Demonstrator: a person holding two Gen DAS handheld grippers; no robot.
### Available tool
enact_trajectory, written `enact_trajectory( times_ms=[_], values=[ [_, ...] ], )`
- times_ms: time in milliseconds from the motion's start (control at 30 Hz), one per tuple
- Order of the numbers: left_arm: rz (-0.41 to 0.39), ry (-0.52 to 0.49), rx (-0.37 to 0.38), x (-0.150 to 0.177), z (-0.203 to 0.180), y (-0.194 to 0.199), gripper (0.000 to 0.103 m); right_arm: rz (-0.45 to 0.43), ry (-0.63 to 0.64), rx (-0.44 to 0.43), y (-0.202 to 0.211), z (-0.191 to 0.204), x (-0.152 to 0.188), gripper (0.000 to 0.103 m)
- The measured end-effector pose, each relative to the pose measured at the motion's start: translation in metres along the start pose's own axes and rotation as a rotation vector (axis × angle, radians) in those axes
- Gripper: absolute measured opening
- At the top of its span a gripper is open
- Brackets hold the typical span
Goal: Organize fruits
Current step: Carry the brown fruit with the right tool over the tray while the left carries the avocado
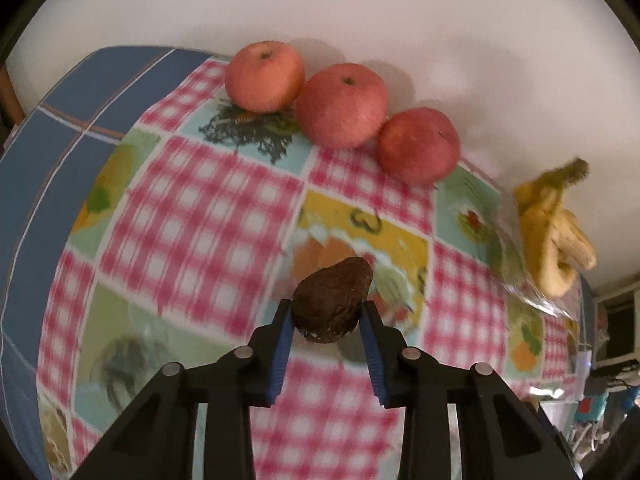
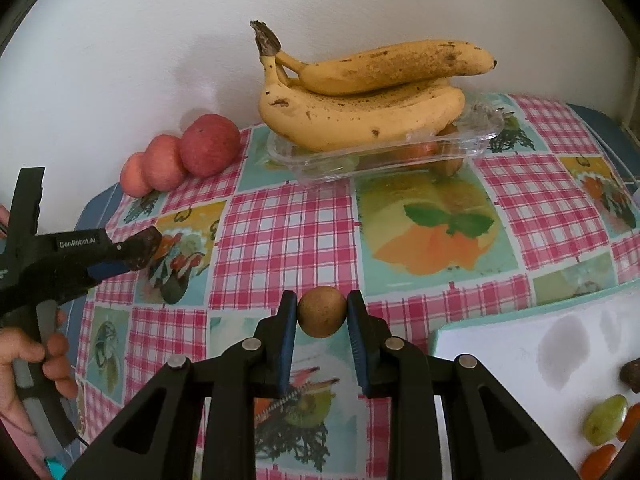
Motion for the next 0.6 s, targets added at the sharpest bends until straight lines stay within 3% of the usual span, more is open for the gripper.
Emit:
enact_trajectory(
  times_ms=[333,600],
  values=[
    [-0.008,0.059,0.095,0.082,0.016,0.065,0.036,-0.012,0.022,0.034,0.060,0.001,0.012,0.026],
    [-0.061,0.054,0.143,0.151,0.029,0.109,0.036,-0.029,0.067,0.044,0.110,0.002,0.048,0.026]
  ],
)
Point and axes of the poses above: each gripper's, at about its wrist camera, not at the fingertips, and y roughly against the way its jaws point, z to its left, x to its underside, the point moved 1 cm from there along -y, roughly the way its jaws point, and after that the axes turned 14 degrees about y, right-handed, at the moved point
